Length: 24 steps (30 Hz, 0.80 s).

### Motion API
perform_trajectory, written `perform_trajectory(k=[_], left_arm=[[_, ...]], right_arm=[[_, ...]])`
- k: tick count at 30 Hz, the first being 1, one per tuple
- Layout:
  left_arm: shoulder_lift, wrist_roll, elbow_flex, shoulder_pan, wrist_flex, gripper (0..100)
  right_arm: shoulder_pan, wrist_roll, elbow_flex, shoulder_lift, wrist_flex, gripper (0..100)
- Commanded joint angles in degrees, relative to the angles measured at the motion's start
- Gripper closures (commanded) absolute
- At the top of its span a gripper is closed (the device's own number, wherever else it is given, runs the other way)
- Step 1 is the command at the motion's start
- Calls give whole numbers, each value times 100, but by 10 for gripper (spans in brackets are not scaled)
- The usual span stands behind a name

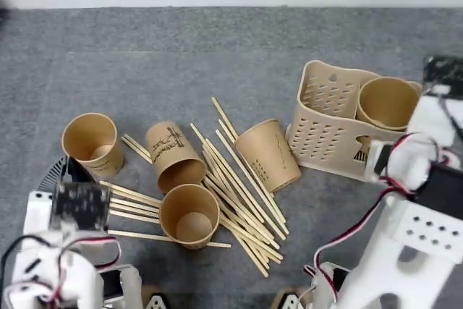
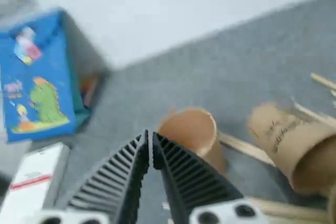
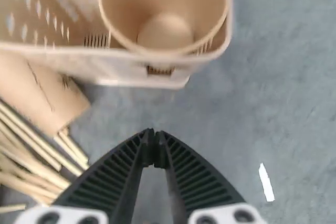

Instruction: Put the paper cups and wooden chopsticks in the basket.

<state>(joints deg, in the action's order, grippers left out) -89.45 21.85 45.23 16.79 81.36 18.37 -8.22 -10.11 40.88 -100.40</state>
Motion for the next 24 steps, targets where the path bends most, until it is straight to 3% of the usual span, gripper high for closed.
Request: perform_trajectory(k=[1, 6, 12, 16, 24], left_arm=[[1574, 62, -1218, -167, 668, 987], [3103, 35, -2360, -1301, 1952, 984], [3613, -360, -2176, -2259, 1908, 880], [4088, -484, -1815, -2796, 1890, 873], [5055, -484, -1138, -2945, 1327, 873]], right_arm=[[-198, -70, -448, 497, -198, 991], [-435, -70, -1204, 989, -189, 991], [-418, -70, -1793, 1385, 4, 991], [-418, -70, -2286, 1604, 286, 991], [-435, -70, -2716, 2035, 497, 991]])
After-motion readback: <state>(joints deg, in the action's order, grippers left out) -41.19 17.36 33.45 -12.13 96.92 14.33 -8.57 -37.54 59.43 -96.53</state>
